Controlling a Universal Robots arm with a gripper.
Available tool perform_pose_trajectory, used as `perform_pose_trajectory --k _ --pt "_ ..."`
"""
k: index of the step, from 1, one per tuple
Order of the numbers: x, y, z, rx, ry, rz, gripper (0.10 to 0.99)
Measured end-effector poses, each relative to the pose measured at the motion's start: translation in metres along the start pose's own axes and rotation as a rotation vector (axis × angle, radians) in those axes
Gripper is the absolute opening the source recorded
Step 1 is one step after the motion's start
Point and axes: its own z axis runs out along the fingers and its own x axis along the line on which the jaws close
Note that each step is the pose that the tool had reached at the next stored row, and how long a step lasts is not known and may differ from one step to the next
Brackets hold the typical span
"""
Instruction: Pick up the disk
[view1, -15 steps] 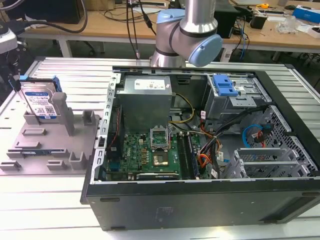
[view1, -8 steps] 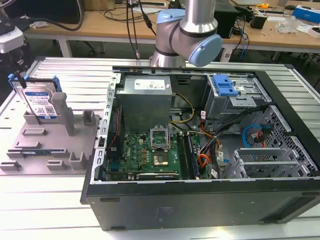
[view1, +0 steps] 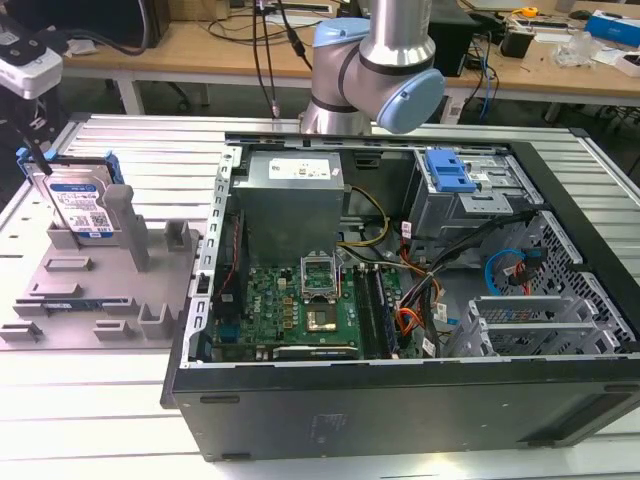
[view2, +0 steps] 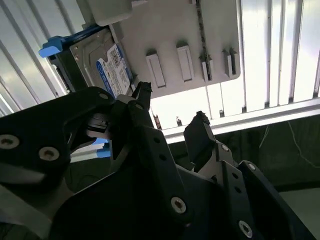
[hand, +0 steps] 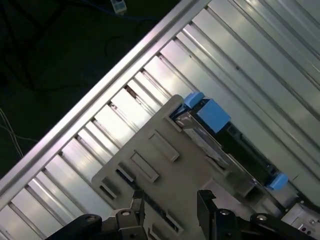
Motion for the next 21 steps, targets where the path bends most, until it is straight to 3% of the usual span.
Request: perform_pose_trajectory --k 8,11,18,21 --pt "0.0 0.0 0.0008 0.0 0.0066 -0.173 0.541" --pt "0.0 0.0 0.0012 0.0 0.0106 -0.279 0.541" --pt "-0.0001 -0.0002 0.0018 0.003 0.0147 -0.444 0.541" --pt "-0.0002 -0.0003 0.002 0.004 0.0159 -0.492 0.541"
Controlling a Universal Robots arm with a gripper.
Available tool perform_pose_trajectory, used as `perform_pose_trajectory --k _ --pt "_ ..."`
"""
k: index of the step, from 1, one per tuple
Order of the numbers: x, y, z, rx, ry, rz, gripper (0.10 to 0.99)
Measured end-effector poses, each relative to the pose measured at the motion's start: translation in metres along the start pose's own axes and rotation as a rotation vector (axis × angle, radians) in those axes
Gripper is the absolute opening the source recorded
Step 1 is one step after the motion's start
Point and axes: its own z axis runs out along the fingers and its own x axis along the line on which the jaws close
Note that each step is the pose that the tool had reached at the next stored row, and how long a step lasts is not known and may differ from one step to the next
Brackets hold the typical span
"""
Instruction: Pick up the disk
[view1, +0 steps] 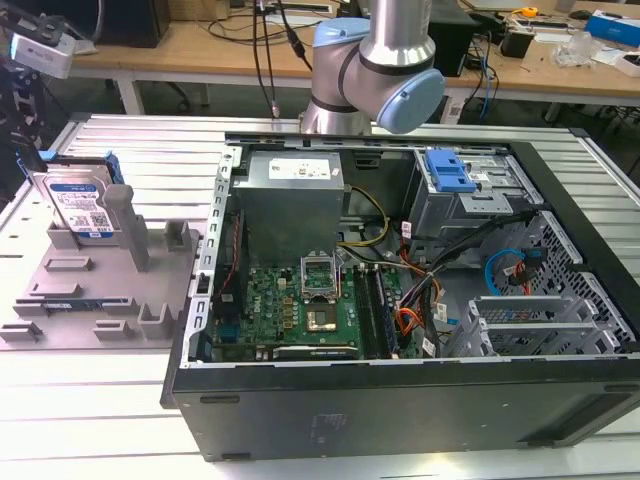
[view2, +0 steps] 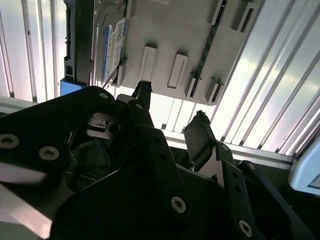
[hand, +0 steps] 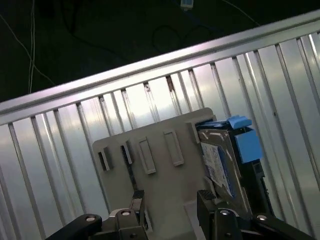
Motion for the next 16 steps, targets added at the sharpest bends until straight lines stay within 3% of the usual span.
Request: perform_pose_trajectory --k 6,10,16 --pt "-0.0002 -0.0005 0.0003 0.002 0.0028 -0.098 0.541" --pt "-0.0007 -0.0022 0.0006 0.003 0.0057 -0.198 0.541" --pt "-0.0007 -0.0025 0.0008 0.003 0.0073 -0.228 0.541"
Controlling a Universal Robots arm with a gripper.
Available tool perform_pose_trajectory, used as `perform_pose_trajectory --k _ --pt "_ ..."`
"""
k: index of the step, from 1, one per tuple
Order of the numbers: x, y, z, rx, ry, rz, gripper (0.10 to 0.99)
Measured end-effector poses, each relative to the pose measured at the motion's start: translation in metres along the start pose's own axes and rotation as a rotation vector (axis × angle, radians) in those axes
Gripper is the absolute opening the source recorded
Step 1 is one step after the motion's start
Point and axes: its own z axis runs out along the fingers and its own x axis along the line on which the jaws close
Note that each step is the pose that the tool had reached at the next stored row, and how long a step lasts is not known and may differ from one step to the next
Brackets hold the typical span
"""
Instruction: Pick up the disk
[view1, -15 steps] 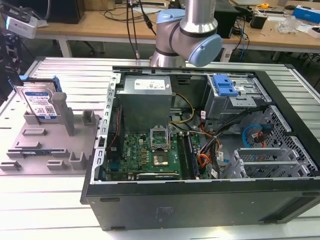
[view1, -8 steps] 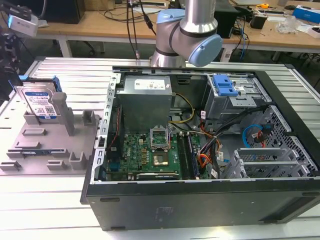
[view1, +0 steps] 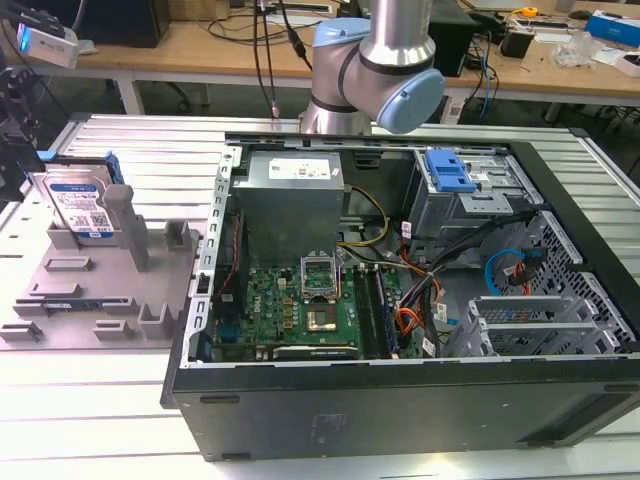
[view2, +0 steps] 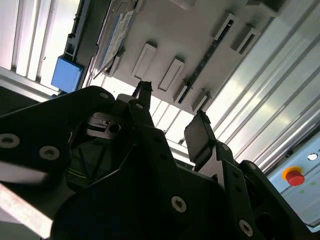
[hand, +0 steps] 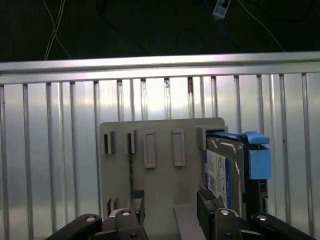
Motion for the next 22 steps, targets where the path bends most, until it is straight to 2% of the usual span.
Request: perform_pose_trajectory --k 5,7,14,15,17,22 --pt "-0.0002 0.0 0.0 0.0 0.0 0.0 0.541" --pt "-0.0034 0.0003 0.0 0.0 -0.0001 0.0 0.541" --pt "-0.0288 0.0016 0.0001 0.0 -0.0001 -0.001 0.541" --pt "-0.0379 0.0021 0.0001 0.0 0.0001 -0.002 0.541" --pt "-0.0512 0.0026 0.0001 0.0 0.0 -0.003 0.541" --pt "-0.0736 0.0035 0.0002 0.0 0.0001 -0.005 0.541"
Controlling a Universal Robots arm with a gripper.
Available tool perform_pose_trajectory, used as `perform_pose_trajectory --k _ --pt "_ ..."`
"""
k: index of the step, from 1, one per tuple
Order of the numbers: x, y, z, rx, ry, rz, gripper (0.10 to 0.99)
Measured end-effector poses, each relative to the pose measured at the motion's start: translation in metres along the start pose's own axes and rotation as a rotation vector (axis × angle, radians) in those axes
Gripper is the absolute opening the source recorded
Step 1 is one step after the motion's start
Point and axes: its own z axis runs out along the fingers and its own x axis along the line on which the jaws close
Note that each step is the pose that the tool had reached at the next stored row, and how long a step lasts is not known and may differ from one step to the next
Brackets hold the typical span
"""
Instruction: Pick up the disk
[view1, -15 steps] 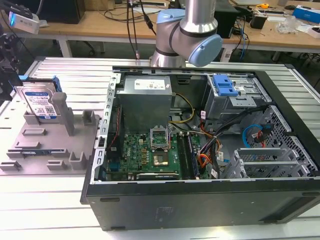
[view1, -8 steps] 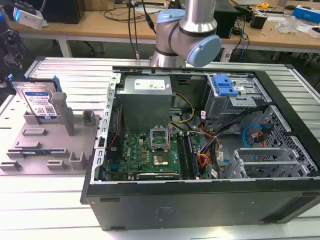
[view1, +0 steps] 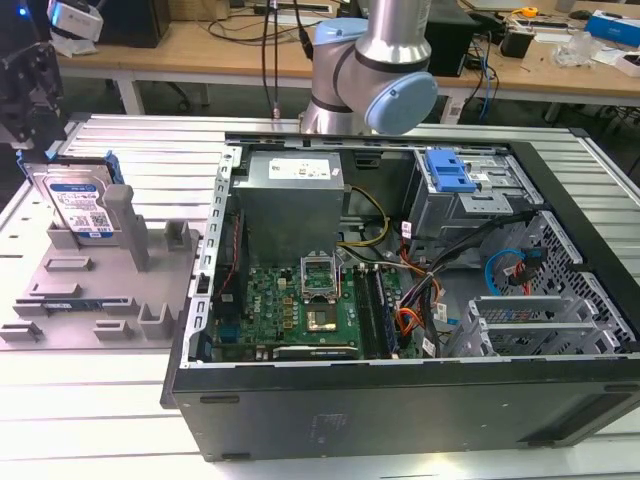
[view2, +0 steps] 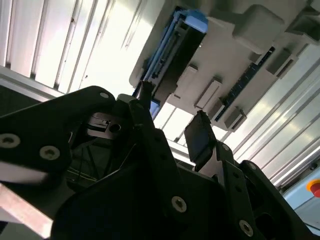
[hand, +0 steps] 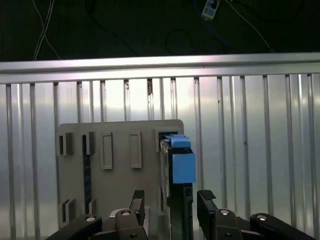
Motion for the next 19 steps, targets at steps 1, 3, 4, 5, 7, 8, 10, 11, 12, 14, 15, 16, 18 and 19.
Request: perform_pose_trajectory --k 1,3,4,5,7,8,10,11,12,14,15,16,18,19 --pt "-0.0081 0.0003 0.0001 0.0 0.0 -0.001 0.541" --pt "-0.0097 0.0058 0.0003 0.003 0.0 -0.002 0.541" --pt "-0.0096 0.0077 0.0005 0.004 -0.0001 -0.003 0.541" --pt "-0.0096 0.0091 0.0008 0.005 -0.0001 -0.004 0.541" --pt "-0.0095 0.012 0.0015 0.008 -0.0001 -0.008 0.541" --pt "-0.0095 0.013 0.0019 0.01 -0.0001 -0.01 0.541" --pt "-0.0094 0.0163 0.0031 0.013 0.0 -0.016 0.541" --pt "-0.0093 0.0174 0.0036 0.015 0.0 -0.018 0.541" --pt "-0.0093 0.019 0.0041 0.016 0.0 -0.02 0.541" --pt "-0.009 0.0256 0.0063 0.021 0.0 -0.026 0.541" --pt "-0.009 0.0269 0.0068 0.023 -0.0001 -0.026 0.541" --pt "-0.009 0.0272 0.0069 0.023 -0.0001 -0.027 0.541" --pt "-0.009 0.0272 0.0069 0.023 -0.0001 -0.027 0.541" --pt "-0.009 0.0272 0.0069 0.023 -0.0001 -0.027 0.541"
